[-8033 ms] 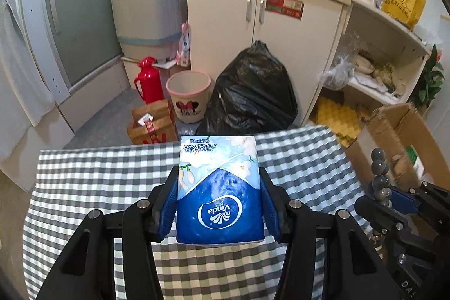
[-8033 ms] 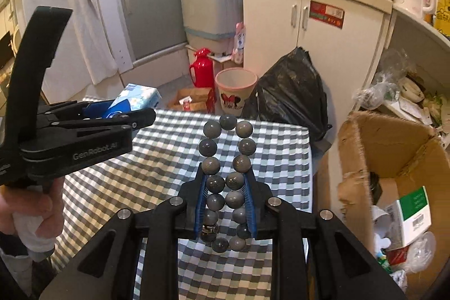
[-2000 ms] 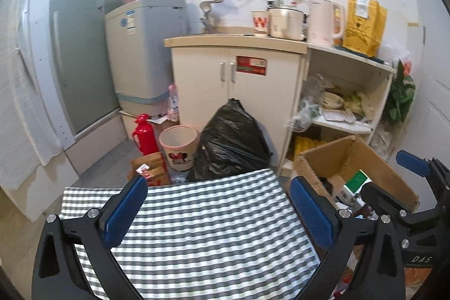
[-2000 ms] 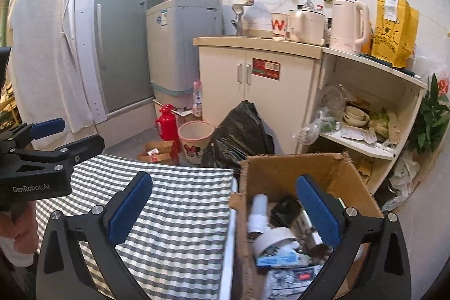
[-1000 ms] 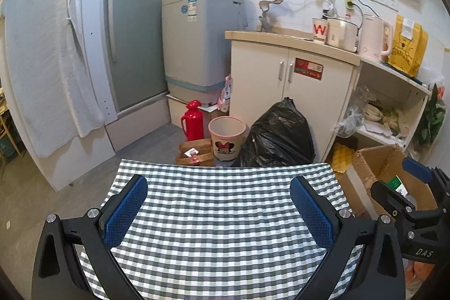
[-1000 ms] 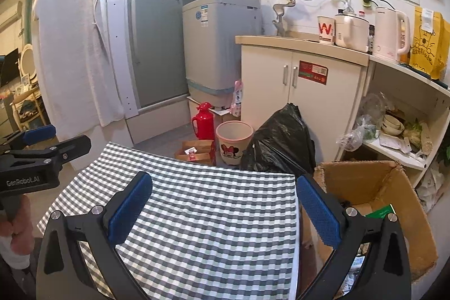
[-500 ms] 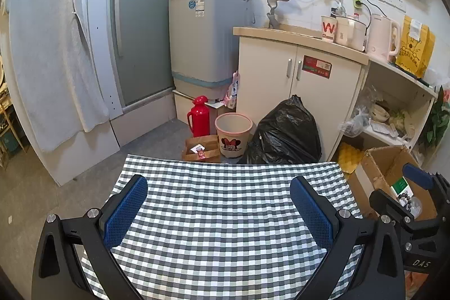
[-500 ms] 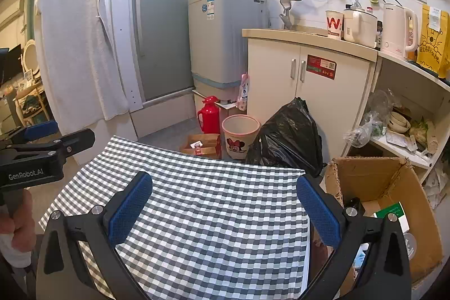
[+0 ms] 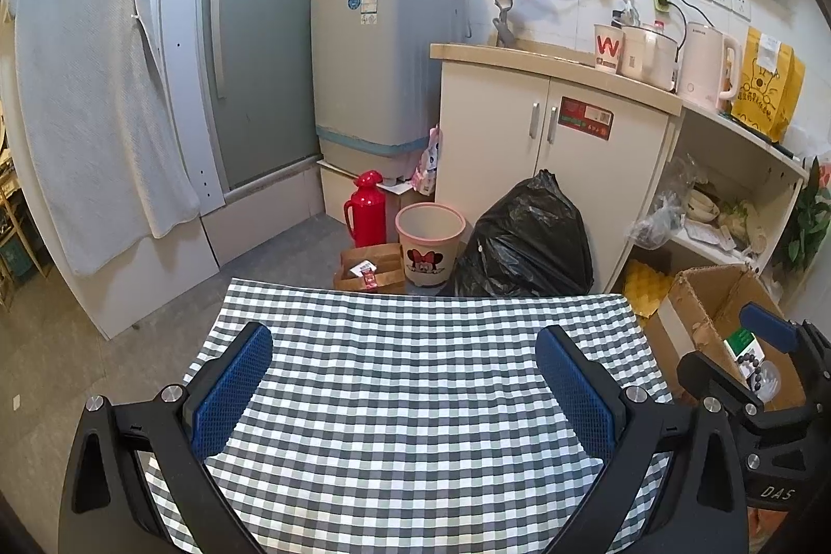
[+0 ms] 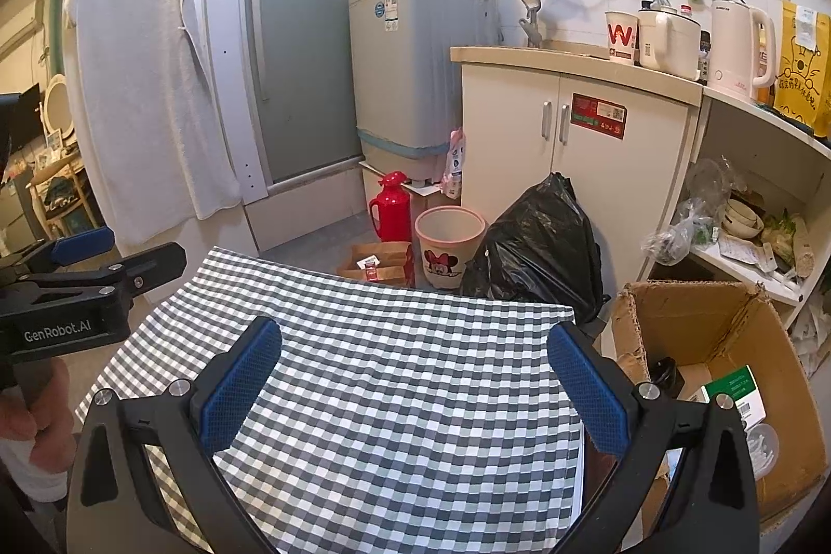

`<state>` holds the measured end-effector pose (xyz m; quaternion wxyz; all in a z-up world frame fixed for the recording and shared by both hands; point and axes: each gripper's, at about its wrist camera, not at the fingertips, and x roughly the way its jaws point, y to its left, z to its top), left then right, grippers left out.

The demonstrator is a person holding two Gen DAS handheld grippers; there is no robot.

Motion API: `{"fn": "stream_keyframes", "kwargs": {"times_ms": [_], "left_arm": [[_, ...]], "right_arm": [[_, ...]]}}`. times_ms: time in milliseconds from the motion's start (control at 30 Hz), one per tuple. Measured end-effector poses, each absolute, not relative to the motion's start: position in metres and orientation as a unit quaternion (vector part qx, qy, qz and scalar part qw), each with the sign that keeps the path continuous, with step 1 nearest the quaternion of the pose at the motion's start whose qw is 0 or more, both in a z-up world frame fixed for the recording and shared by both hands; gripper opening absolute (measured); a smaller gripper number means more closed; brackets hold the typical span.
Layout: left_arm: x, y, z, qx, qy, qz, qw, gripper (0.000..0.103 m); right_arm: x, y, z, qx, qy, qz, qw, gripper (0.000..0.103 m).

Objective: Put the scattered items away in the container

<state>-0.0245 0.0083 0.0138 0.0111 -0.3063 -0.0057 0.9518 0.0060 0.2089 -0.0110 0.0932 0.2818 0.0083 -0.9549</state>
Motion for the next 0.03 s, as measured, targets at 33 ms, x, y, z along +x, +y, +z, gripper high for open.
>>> {"fn": "stream_keyframes", "kwargs": {"times_ms": [33], "left_arm": [[-0.0251, 0.0081, 0.0135, -0.307, -0.005, 0.952, 0.011, 0.103]], "right_arm": [[0.0057, 0.2084, -0.0112, 0.282, 0.008, -0.955, 0.093, 0.103]]}}
